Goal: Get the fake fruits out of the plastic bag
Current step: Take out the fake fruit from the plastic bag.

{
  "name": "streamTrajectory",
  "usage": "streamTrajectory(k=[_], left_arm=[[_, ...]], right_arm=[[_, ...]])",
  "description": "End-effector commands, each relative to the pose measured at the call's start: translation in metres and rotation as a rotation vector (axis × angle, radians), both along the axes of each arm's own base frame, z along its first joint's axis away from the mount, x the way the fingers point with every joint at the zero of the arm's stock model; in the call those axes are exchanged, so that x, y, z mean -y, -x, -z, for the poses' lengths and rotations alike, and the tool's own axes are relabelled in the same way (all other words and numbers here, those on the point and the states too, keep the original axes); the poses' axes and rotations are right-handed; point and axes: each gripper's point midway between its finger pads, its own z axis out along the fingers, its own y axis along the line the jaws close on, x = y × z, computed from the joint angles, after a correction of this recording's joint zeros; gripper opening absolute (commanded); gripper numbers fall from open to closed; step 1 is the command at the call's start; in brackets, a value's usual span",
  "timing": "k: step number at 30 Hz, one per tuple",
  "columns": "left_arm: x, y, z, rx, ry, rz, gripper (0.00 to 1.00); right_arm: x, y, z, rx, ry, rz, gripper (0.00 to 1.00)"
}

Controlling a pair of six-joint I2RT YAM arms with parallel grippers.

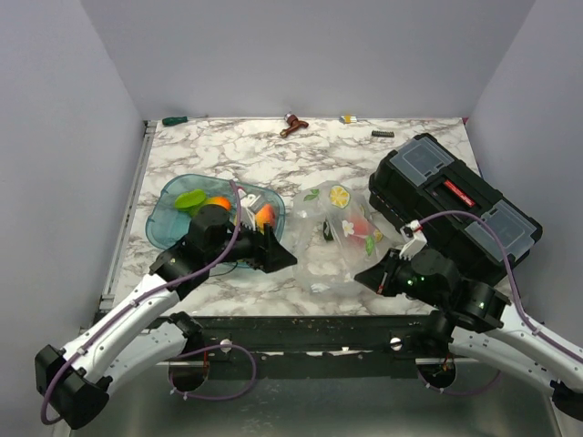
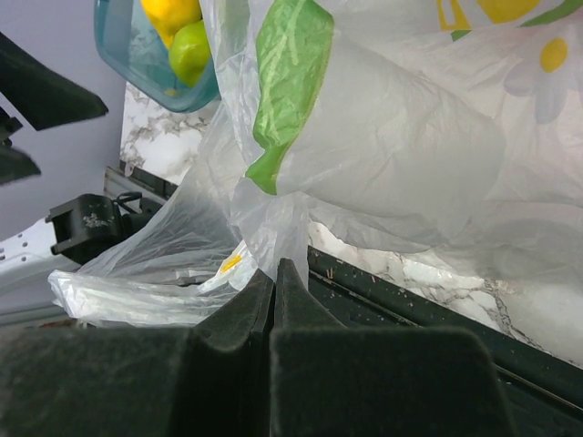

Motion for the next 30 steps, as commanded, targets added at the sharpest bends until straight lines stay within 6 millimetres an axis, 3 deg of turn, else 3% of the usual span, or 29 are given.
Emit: streamTrajectory(k=[1, 5, 10, 13, 18, 24, 30], left_arm=[[0.038, 0.02, -0.031, 0.094, 0.147, 0.106, 0.63], [0.061, 0.02, -0.018, 0.048, 0.136, 0.126, 0.63], [0.09, 0.001, -0.005, 0.054, 0.077, 0.105, 0.61], [0.11, -0.004, 0.007, 0.065, 0.017, 0.126, 0.6], [0.13, -0.022, 0.033, 0.089, -0.082, 0.081, 0.61], [0.128, -0.052, 0.066, 0.116, -0.205, -0.068, 0.62], [0.146, -0.058, 0.065, 0.117, -0.107, -0.071, 0.58]], right_arm=[[0.001, 0.004, -0.012, 0.024, 0.005, -0.034, 0.01], [0.01, 0.009, -0.009, -0.018, 0.038, -0.02, 0.01], [0.041, 0.012, 0.011, -0.142, 0.151, 0.133, 0.01], [0.043, 0.012, 0.018, -0.159, 0.166, 0.142, 0.01], [0.038, 0.007, 0.003, -0.126, 0.098, 0.155, 0.01], [0.038, 0.002, -0.021, -0.058, 0.004, 0.172, 0.01], [0.039, 0.002, -0.03, -0.039, -0.016, 0.174, 0.01]])
